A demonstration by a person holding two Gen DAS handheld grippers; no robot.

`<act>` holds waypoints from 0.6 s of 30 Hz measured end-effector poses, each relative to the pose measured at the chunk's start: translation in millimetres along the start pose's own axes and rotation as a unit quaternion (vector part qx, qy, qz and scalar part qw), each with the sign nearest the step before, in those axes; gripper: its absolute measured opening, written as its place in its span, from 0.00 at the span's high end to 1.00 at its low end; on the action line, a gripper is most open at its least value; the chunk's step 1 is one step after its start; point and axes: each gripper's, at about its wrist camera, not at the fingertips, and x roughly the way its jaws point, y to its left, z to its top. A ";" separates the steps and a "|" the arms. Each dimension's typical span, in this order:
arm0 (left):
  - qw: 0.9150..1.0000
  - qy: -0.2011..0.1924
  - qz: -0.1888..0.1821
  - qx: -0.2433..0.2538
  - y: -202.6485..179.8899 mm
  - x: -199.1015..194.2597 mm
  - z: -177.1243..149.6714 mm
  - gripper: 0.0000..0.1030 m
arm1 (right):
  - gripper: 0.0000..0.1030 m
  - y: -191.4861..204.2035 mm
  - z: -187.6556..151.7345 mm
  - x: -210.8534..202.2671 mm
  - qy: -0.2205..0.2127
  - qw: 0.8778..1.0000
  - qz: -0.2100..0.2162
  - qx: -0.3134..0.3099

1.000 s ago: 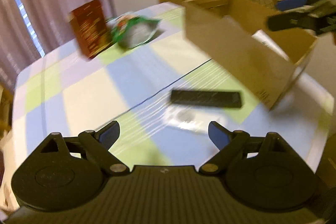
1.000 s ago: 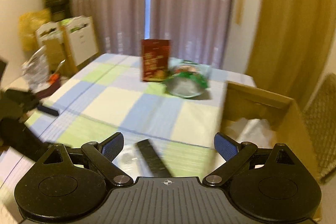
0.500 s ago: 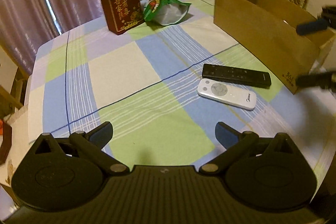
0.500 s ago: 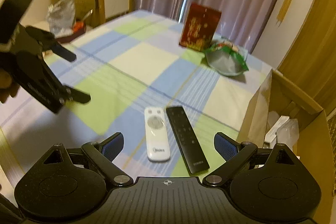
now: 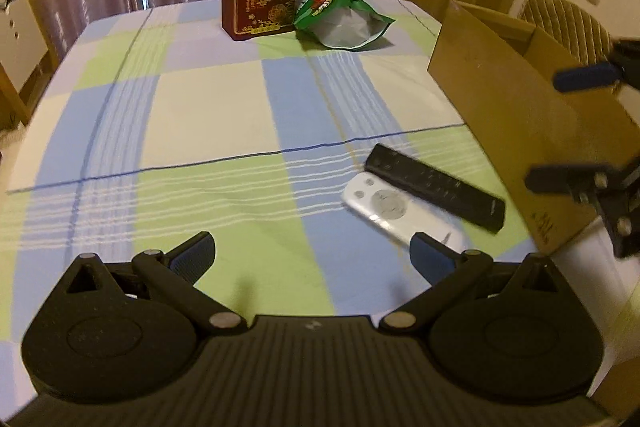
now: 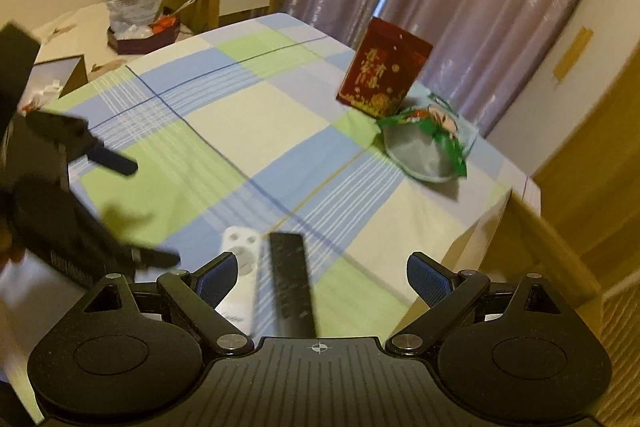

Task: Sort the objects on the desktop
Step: 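Close the left tool on the white remote while the right tool closes on the black remote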

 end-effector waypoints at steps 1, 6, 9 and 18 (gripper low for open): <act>1.000 -0.002 0.001 -0.005 -6.1 3.6 0.1 0.01 | 0.08 -5.3 4.9 1.9 -0.002 1.000 0.003 -0.009; 0.999 -0.007 0.013 -0.031 -36.6 25.5 3.6 0.06 | 0.25 -30.5 21.5 20.4 -0.005 0.999 0.031 -0.031; 0.998 -0.001 0.025 -0.049 -51.9 41.5 5.2 0.10 | 0.25 -40.0 25.1 36.2 0.005 0.998 0.041 -0.043; 0.995 0.026 0.064 -0.075 -72.6 77.2 1.4 0.23 | 0.25 -51.1 25.7 64.1 0.032 0.994 0.084 -0.056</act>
